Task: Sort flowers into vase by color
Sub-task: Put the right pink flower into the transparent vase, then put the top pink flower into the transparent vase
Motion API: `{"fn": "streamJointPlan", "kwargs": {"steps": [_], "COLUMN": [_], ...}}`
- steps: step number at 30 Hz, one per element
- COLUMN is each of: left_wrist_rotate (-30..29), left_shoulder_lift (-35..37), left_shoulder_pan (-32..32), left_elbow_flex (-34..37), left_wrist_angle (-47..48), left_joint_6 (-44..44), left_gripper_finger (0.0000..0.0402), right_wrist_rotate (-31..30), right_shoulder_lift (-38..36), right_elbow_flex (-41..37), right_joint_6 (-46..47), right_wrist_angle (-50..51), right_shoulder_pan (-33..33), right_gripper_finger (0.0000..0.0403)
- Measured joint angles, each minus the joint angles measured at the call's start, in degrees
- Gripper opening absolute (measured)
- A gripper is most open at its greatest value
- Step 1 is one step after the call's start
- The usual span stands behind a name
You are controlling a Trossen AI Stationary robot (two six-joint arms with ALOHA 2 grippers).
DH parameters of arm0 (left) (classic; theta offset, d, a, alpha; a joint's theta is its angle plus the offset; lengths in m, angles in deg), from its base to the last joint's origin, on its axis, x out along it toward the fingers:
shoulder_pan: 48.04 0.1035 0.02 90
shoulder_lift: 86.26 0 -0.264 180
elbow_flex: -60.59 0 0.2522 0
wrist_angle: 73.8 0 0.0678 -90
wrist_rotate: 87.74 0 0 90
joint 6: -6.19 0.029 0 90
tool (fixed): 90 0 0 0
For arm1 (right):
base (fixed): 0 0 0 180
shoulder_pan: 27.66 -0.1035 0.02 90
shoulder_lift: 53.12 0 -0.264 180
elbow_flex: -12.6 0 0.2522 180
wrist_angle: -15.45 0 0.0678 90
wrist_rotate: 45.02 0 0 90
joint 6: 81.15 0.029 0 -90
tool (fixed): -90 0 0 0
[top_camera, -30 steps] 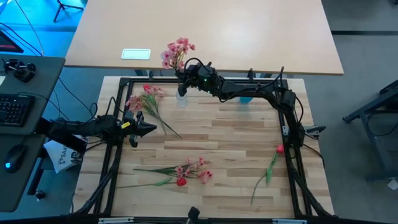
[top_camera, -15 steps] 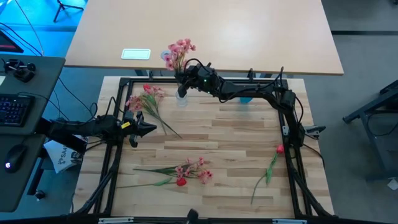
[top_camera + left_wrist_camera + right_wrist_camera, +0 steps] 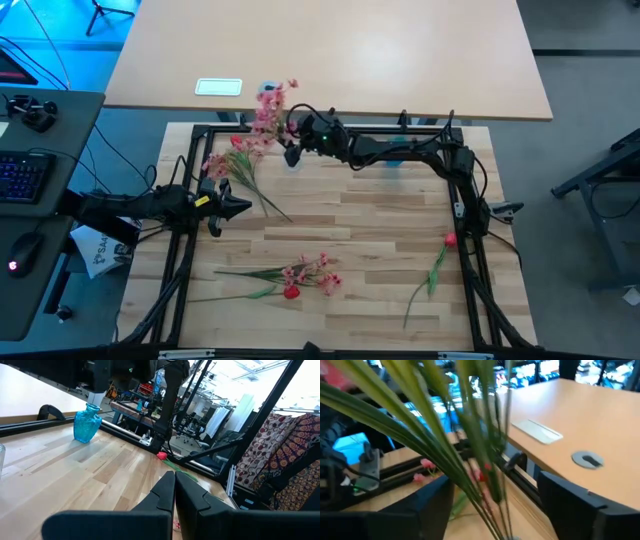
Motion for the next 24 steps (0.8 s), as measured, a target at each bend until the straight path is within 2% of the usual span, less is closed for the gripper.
{"fn": "streamJointPlan", "kwargs": {"steps": [6, 12, 24], "left_wrist_rotate": [0.00, 0.00, 0.00], "left_shoulder_lift": [0.00, 0.00, 0.00], "left_shoulder_pan": [0.00, 0.00, -0.01], "left_elbow_flex": [0.00, 0.00, 0.00], "left_wrist_angle": [0.00, -0.02, -0.02], "left_joint_6": [0.00, 0.00, 0.00], "left_gripper_finger": [0.0000, 0.0000, 0.0000], "right_wrist_rotate": [0.05, 3.21, 3.35], "right_shoulder_lift": [-0.33, -1.43, -7.39], "right_elbow_flex": [0.00, 1.62, 1.68], "right_joint_6": [0.30, -3.39, -12.35], "right_wrist_angle": [1.18, 5.63, 16.90], "right_shoulder_pan": [0.24, 0.19, 0.89], "right_gripper_finger": [0.0313, 0.0314, 0.0314]}}
